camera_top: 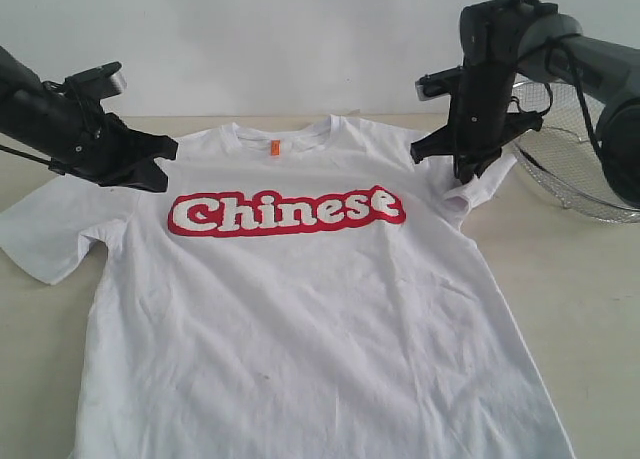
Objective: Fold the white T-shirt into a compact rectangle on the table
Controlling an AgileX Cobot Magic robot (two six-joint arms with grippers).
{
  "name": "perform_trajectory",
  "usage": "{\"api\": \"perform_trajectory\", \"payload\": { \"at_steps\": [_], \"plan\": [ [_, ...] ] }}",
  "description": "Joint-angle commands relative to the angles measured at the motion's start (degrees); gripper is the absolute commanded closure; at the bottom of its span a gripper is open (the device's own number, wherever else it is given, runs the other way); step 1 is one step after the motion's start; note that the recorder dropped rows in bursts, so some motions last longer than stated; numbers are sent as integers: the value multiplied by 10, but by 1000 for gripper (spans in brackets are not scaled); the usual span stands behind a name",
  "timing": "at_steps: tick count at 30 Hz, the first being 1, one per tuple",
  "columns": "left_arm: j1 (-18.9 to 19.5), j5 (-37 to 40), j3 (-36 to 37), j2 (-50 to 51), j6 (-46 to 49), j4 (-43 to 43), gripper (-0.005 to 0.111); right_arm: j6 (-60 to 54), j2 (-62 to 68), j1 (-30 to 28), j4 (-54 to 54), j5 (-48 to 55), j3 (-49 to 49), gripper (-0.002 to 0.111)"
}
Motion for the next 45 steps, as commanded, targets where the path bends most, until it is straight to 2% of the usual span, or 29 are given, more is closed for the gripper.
{"api": "perform_trajectory", "payload": {
  "at_steps": [1,5,10,13,22,45],
  "plan": [
    [-3,2,3,-6,-2,-1,102,-5,-36,-1,-7,0,-1,108],
    [-3,0,3,-6,-2,-1,102,-30,-57,-1,23,0,-1,108],
    [-3,-1,3,-6,-2,-1,102,-102,-61,0,147,0,-1,108],
    [-3,1,3,-6,-2,-1,102,-137,-61,10,180,0,-1,108],
    [-3,2,3,-6,-2,-1,102,-166,-61,39,198,0,-1,108],
    [-3,6,3,-6,-2,-1,102,-151,-27,39,196,0,-1,108]
  ]
}}
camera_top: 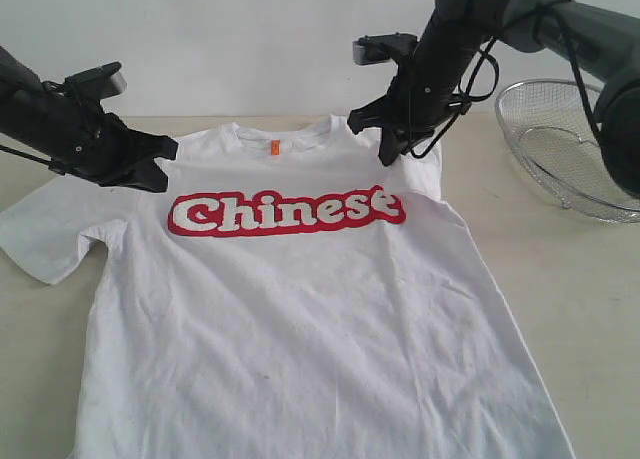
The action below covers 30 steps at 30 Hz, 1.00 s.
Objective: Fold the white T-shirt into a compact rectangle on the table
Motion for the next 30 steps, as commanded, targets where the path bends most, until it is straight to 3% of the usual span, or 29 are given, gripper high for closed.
{"api": "perform_trajectory", "payload": {
  "at_steps": [1,4,6,8,12,14,26,29,30],
  "plan": [
    [-3,6,3,-6,-2,-1,102,0,26,-1,-17,0,-1,108],
    [-3,7,3,-6,-2,-1,102,1,39,-1,-17,0,-1,107],
    [-3,10,3,-6,-2,-1,102,1,41,-1,-17,0,-1,100],
    [-3,14,3,-6,-2,-1,102,1,44,-1,-18,0,-1,87],
    [-3,19,3,-6,-2,-1,102,3,42,-1,-25,0,-1,51],
    [-3,21,3,-6,-2,-1,102,6,36,-1,-28,0,-1,45],
    [-3,21,3,-6,-3,-1,102,62,-37,-1,-45,0,-1,47],
    [-3,23,3,-6,-3,-1,102,61,-45,-1,-49,0,-1,71],
    [-3,23,3,-6,-3,0,102,61,-45,-1,-49,0,-1,84]
  ]
}}
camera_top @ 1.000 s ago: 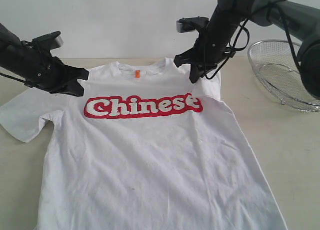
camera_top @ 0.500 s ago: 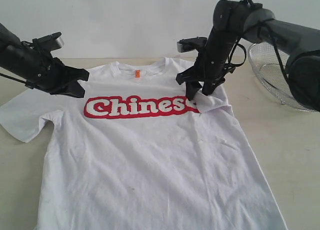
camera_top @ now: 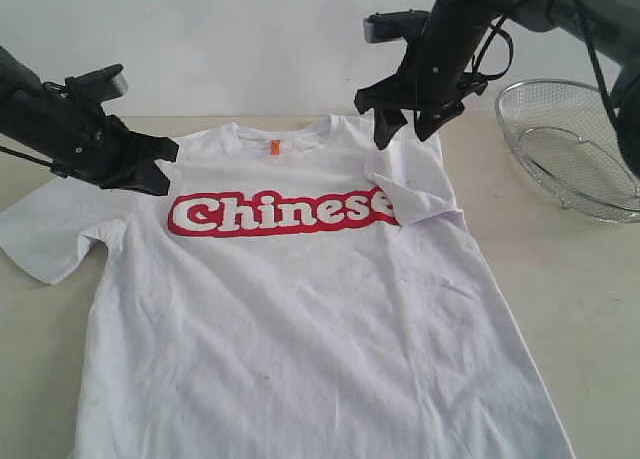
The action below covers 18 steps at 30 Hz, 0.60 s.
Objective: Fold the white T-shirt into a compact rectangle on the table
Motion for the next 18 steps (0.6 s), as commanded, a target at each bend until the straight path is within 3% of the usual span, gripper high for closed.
{"api": "perform_trajectory", "payload": {
  "at_steps": [1,2,18],
  "plan": [
    [-3,9,3,-6,-3,1,102,3,-13,-1,-4,0,-1,98],
    [-3,10,3,-6,-3,1,102,5,-13,-1,-4,0,-1,108],
    [-3,11,3,-6,-3,4,102,-40,-22,9,-4,0,182,107]
  ]
}}
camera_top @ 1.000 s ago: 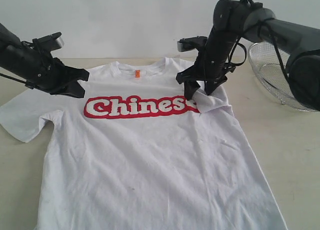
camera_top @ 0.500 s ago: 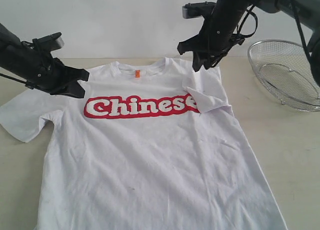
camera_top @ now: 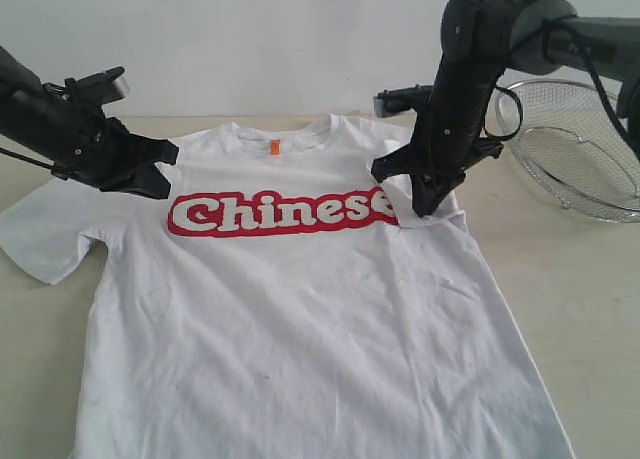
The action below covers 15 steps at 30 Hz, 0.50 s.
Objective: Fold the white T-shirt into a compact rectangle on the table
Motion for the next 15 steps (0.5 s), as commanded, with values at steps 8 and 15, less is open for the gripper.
{"api": "perform_trajectory", "payload": {
  "at_steps": [8,15],
  "plan": [
    [-3,-4,3,-6,-3,0,102,-41,-31,16,-6,-1,0,107],
    [-3,-4,3,-6,-3,0,102,-65,-10,33,2,-1,0,74]
  ]
}}
